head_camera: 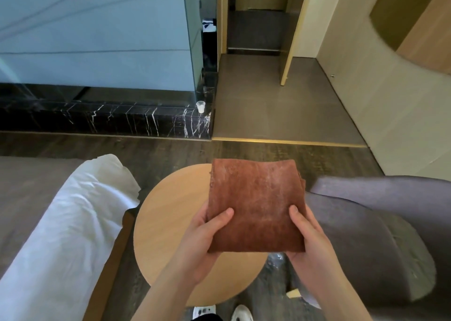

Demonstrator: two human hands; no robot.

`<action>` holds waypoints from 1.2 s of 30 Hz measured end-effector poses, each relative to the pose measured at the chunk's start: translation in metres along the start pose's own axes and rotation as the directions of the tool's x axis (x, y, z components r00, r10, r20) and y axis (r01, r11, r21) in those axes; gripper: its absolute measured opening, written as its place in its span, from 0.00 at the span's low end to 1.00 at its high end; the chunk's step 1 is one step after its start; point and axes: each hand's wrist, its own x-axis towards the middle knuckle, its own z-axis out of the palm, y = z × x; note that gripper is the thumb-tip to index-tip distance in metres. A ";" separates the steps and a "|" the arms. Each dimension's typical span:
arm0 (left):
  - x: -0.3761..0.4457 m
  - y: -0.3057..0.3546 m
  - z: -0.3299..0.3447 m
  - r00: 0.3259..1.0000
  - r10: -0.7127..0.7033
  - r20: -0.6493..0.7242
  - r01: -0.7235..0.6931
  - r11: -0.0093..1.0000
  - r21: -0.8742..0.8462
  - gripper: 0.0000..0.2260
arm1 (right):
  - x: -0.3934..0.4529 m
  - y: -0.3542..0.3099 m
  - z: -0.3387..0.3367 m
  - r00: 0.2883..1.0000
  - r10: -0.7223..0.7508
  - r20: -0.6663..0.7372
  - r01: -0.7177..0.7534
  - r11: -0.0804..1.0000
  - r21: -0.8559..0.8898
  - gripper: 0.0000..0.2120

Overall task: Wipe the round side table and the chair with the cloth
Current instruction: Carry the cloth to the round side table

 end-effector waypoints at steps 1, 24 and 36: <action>0.004 0.002 -0.002 1.000 -0.005 0.000 0.005 1.000 0.005 0.11 | 0.004 0.000 0.002 1.000 0.004 -0.005 -0.004 1.000 0.011 0.11; 0.164 -0.118 -0.123 0.941 -0.248 -0.232 0.266 0.963 0.048 0.16 | 0.179 0.151 -0.061 0.972 0.126 -0.198 -0.169 0.961 -0.219 0.12; 0.241 -0.227 -0.189 0.944 -0.186 -0.273 0.260 0.929 0.263 0.15 | 0.258 0.246 -0.105 0.993 0.043 -0.113 -0.099 0.828 -0.552 0.18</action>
